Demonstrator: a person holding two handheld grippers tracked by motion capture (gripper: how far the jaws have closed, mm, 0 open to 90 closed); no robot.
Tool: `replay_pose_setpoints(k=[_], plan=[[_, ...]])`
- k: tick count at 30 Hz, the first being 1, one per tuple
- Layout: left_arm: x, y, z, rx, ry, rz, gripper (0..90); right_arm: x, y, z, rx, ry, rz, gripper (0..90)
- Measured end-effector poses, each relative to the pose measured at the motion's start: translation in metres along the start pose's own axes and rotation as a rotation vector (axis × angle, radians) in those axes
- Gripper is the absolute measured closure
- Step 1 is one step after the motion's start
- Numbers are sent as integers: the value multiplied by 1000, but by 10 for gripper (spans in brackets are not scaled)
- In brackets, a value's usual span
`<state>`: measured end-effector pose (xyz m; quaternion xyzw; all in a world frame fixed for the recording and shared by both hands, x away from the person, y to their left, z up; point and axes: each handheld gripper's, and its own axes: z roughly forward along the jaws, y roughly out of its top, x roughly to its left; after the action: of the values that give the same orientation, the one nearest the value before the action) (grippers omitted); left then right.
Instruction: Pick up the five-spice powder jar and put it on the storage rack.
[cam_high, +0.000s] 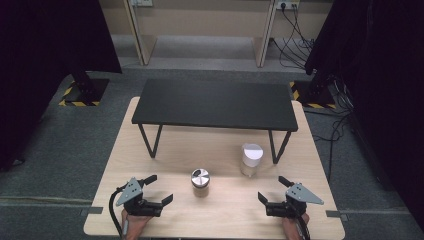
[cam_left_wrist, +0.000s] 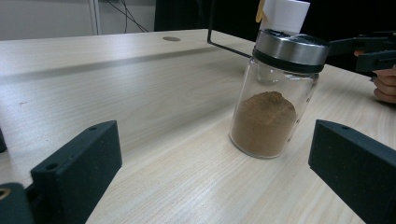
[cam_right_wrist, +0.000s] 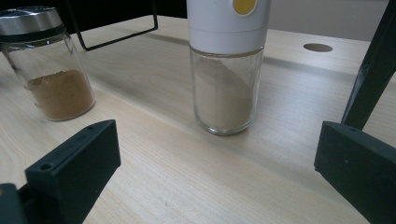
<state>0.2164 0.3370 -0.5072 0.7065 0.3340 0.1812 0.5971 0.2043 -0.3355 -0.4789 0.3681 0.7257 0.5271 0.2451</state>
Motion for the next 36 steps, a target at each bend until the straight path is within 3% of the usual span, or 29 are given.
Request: replay_pose_setpoints(k=[36], plan=[[1,0,1,0,-6,1,19,0,0,1,3,6,-9,5]])
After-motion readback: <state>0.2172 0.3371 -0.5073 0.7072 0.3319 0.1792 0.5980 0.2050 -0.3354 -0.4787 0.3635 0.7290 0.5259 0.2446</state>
